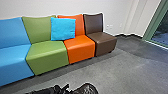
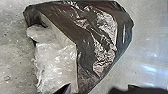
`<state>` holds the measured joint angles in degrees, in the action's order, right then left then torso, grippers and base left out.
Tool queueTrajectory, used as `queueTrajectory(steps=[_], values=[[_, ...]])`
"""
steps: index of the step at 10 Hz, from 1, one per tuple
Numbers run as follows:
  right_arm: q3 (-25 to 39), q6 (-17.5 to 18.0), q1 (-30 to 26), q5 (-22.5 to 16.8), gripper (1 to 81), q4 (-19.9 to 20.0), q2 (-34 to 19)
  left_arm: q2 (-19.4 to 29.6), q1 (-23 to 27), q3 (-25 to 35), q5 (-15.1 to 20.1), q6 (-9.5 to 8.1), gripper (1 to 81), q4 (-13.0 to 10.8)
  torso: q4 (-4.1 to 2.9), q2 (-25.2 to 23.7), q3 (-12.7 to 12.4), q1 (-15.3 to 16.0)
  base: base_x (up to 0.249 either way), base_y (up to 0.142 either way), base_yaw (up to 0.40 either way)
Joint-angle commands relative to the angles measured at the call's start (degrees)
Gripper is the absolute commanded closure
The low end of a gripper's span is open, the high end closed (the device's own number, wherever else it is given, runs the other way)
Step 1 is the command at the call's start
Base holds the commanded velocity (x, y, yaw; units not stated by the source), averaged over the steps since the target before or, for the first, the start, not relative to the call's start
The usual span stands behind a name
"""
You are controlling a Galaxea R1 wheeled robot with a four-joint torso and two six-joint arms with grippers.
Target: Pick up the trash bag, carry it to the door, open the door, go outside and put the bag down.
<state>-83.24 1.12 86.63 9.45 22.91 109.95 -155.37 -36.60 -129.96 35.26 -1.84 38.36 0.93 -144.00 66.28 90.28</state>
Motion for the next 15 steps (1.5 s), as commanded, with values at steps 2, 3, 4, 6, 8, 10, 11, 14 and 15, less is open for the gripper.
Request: queueTrajectory(steps=[2, 3, 4, 6, 8, 10, 11, 14, 15], values=[[0.3, 0.1, -2.2, -3.9, 1.0, 1.1, -3.4, -3.0, 5.7, -2.5, 4.6, -0.19, 1.0, 1.3, 0.0, 0.0, 0.0, 0.0, 0.0, 0.0, 0.0], [0.3, 0.1, -2.1, -3.9, 1.0, 1.0, -3.3, -4.1, 5.2, -4.2, 4.6, -0.18, 1.0, 1.3, 0.0, 0.0, 0.0, 0.0, 0.0, 0.0, 0.0], [-0.2, 0.1, -2.2, -4.0, 1.0, 1.0, -3.0, -5.5, 4.5, -6.5, 4.4, -0.18, 1.0, 1.3, 0.0, 0.0, 0.0, 0.0, 0.0, 0.0, 0.0], [-0.4, 0.1, -2.1, -4.1, 1.0, 1.0, -2.4, -7.2, 4.1, -10.0, 4.1, -0.09, 1.0, 1.5, 0.0, 0.0, 0.0, 0.0, 0.0, 0.0, 0.0], [-0.2, 0.0, -2.1, -4.1, 1.0, 1.0, -2.4, -7.6, 4.3, -11.4, 3.9, -0.09, 1.0, 1.6, 0.0, 0.0, 4.0, 0.0, 0.0, 0.0, 0.0], [-0.2, 0.0, -2.1, -4.1, 1.0, 1.0, -2.3, -8.3, 4.3, -11.4, 3.9, 0.0, 1.0, 1.5, 0.0, 0.0, 6.6, 0.0, 0.0, 0.0, 0.0], [-0.2, 0.1, -2.1, -4.1, 1.0, 1.0, -2.2, -8.6, 4.4, -11.4, 4.1, 0.0, 1.0, 1.5, 0.0, 0.0, 3.0, 0.0, 0.0, 0.0, 0.0], [-0.5, 0.0, -2.5, -4.3, 1.0, 1.0, -2.0, -8.8, 4.4, -11.4, 3.9, 0.17, 1.0, 1.6, 0.0, 0.0, 5.9, 0.0, 0.0, 0.0, 0.0], [-0.5, 0.0, -2.5, -4.3, 1.0, 1.0, -1.9, -8.9, 4.4, -11.4, 3.9, 0.17, 1.0, 1.7, 0.0, 0.0, 6.0, 0.0, 0.0, 0.0, 0.0]])
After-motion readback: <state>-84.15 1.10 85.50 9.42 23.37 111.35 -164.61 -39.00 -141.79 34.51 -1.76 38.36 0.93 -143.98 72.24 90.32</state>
